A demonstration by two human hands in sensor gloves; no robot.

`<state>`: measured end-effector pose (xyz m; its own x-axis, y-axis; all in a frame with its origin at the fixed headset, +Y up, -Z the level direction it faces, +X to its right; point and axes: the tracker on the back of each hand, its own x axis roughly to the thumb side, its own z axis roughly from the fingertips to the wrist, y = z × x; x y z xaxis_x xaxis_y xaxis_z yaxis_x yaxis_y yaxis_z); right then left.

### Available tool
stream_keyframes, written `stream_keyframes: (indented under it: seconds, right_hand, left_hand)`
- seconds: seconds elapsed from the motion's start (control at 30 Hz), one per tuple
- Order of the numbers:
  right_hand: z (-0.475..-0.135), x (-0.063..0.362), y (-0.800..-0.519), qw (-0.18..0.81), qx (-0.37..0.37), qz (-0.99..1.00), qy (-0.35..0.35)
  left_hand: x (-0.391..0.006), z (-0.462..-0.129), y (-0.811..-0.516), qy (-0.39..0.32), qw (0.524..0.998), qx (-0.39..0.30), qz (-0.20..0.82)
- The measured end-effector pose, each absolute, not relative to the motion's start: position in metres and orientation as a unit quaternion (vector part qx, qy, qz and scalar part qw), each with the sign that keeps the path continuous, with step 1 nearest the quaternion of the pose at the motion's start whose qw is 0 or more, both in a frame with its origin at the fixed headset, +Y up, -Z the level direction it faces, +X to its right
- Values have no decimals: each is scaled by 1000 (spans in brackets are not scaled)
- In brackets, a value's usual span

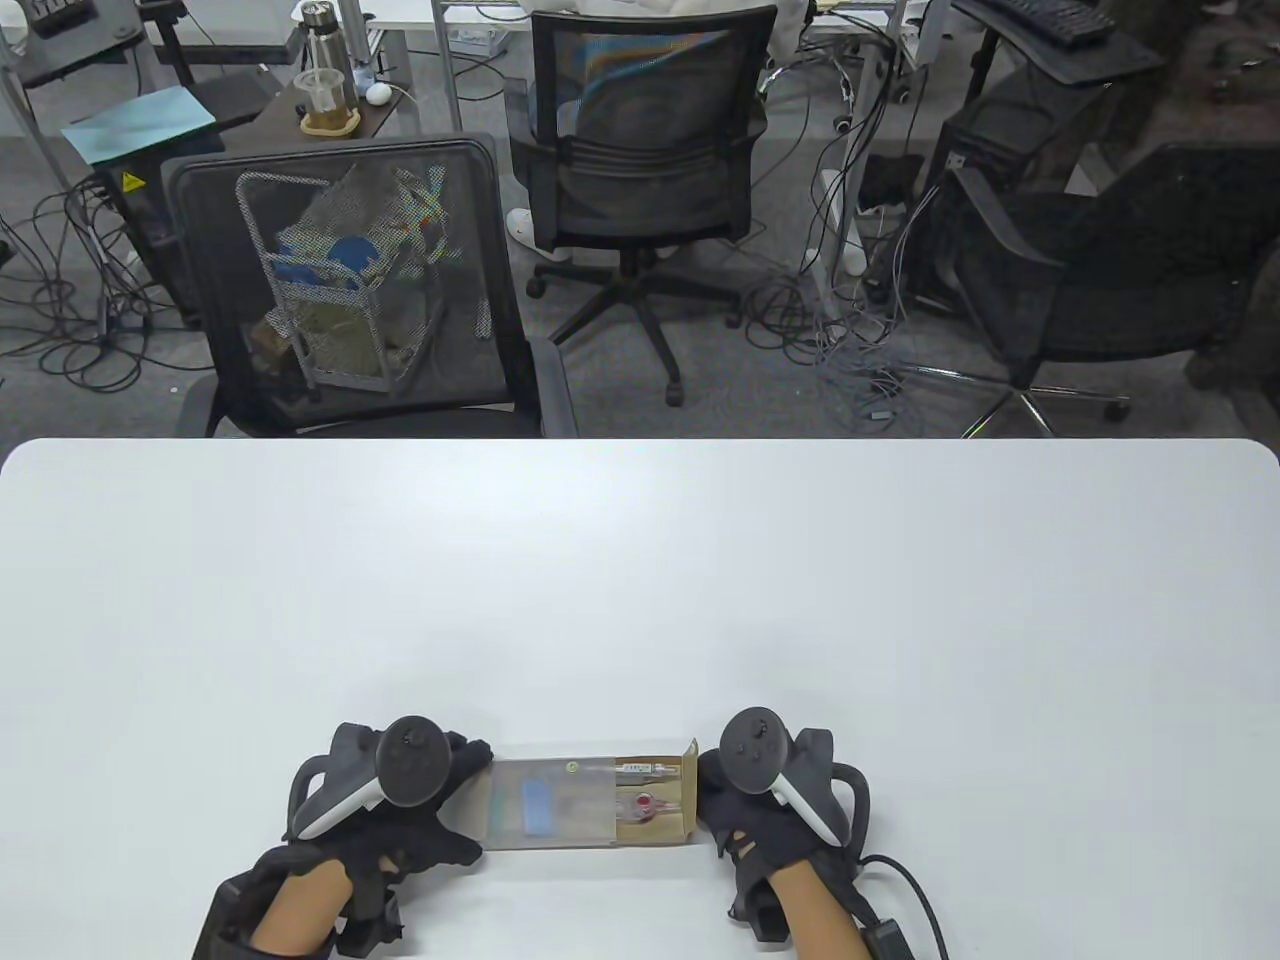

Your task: Pack snap-button pull-out pencil case

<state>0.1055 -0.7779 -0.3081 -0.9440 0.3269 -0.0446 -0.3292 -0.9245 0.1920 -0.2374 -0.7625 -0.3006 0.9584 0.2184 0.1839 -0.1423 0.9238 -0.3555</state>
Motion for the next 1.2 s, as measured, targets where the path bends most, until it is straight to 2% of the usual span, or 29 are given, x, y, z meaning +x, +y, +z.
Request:
stream_keyframes:
  seconds: [0.53, 0.97, 1.07, 1.2]
  right_hand:
    - [-309, 102, -777, 159, -5, 983, 94]
    - [-308, 105, -775, 170, 6, 980, 107]
    - [-307, 110, -774, 206, 9, 973, 103]
    - [-310, 112, -779, 322, 0, 938, 130]
  left_hand:
    - [-186, -309, -764, -136, 972, -168, 93]
    - [-186, -308, -768, -135, 969, -170, 116]
    - [-188, -308, -769, -135, 968, -172, 123]
    - [-188, -307, -769, -134, 969, -169, 121]
